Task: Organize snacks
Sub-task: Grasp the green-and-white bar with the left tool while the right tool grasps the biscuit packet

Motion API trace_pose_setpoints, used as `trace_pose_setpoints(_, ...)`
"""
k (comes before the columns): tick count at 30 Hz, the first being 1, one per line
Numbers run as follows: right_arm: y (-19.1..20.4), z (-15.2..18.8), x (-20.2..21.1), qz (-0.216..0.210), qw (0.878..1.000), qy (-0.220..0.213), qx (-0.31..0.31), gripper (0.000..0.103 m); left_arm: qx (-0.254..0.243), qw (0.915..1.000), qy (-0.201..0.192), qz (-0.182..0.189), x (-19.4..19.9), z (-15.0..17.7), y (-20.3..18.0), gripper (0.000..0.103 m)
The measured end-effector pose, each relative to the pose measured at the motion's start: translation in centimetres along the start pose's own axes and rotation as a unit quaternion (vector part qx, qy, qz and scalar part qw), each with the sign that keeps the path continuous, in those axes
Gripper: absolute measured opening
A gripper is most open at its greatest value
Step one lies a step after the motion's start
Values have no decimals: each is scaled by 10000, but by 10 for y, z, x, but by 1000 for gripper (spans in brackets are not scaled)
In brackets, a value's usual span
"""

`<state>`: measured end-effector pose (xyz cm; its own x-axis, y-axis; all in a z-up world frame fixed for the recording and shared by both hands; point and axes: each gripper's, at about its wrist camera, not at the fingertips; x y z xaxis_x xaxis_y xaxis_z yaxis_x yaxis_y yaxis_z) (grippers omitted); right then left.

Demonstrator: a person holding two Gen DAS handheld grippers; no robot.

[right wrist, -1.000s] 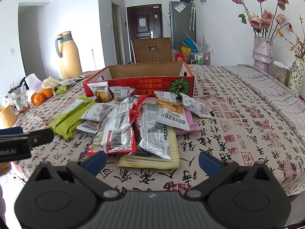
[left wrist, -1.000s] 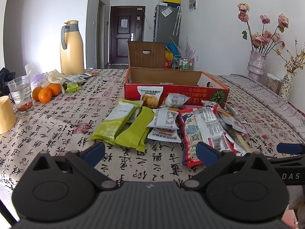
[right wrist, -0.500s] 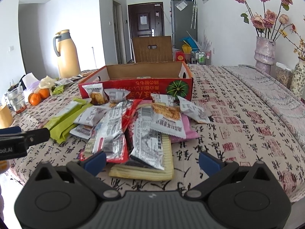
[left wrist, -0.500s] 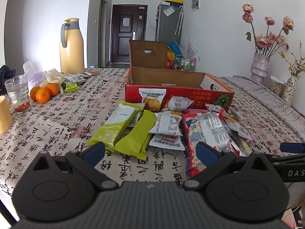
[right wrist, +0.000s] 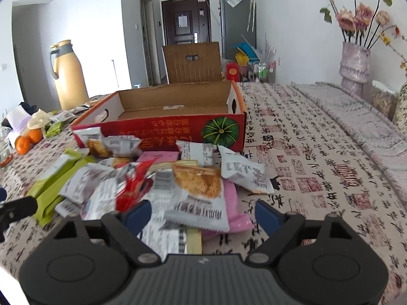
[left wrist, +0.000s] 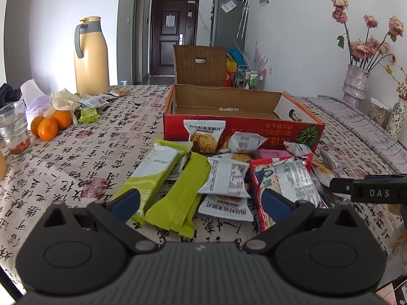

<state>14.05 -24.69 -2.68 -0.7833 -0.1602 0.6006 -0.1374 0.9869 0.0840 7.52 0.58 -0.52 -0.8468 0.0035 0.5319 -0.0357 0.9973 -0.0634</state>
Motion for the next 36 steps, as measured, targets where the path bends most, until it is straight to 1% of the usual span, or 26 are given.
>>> trace_pose_setpoints(2,-4,-4,-10,-32,10000,70,-49,80,11,10000,35,-22,-6,-3,-1,103)
trace_pose_setpoints(6,-10,-11,-29,-68,9997,207,-106,80,45,9999,98,-57,-16,-8,-2,103)
trace_pose_setpoints(10,-13,-15,-41,-254,9991,300,-179,77,94,9998,172,-94,-23,-11,-1,103)
trace_pose_setpoints(13,-16,-16,-47,-358,9984,342,-255,73,104,9997,173,-109,-25,-12,0,103)
trace_pose_setpoints(14,-18,-16,-49,-389,9981,336,-325,68,104,9997,178,-116,-26,-12,0,103)
trace_pose_setpoints(16,-22,-16,-53,-416,9975,324,-480,65,113,9996,209,-117,-27,-12,2,103)
trace_pose_setpoints(20,-24,-14,-56,-475,9965,342,-605,63,145,9995,243,-129,-30,-13,6,103)
trace_pose_setpoints(26,-22,-13,-58,-476,9965,399,-553,64,191,9993,273,-143,-32,-14,12,103)
trace_pose_setpoints(28,-20,-14,-57,-426,9971,365,-506,59,210,9992,291,-158,-32,-14,15,103)
trace_pose_setpoints(29,-18,-14,-55,-355,9979,319,-445,52,223,9991,303,-172,-33,-14,16,103)
trace_pose_setpoints(36,-20,-11,-46,-342,9987,190,-327,45,310,9983,349,-353,-38,-19,34,103)
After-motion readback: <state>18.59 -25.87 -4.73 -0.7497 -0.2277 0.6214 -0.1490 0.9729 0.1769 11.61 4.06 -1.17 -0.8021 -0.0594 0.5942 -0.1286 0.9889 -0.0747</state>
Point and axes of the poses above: each gripper's, at about its wrist camera, not at the fingertips, and x roughly against the way its jaws point, y to its left, z to its underside, and after that the axes turned 1 degree about x, right-handed
